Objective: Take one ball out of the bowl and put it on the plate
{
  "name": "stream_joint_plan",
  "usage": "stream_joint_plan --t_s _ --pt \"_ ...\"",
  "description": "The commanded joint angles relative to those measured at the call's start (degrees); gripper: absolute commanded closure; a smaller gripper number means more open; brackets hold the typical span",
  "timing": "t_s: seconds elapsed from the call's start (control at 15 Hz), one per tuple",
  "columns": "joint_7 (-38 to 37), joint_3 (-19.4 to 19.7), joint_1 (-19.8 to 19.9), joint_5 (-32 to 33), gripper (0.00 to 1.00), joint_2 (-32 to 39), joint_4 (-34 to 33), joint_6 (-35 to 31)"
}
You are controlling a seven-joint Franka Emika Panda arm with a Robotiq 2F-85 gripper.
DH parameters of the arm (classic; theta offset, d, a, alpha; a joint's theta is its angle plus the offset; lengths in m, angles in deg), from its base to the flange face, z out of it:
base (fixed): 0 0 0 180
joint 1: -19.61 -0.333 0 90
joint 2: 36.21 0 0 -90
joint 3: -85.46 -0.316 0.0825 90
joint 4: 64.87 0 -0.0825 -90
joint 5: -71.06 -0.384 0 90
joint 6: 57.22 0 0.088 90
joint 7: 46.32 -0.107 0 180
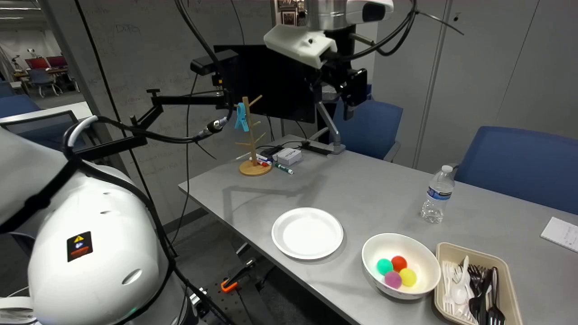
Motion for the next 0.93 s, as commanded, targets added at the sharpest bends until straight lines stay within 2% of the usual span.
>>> stream_joint_plan --t_s 0.0,0.67,0.87 --pt "0.28 -0.48 0.60 -0.32 0.00 0.05 -0.11 0.17" --pt "0.28 -0.48 0.60 -0.32 0.00 0.05 -0.11 0.17" --pt "1.18 -0.63 1.73 2.82 0.00 1.21 -0.39 0.08"
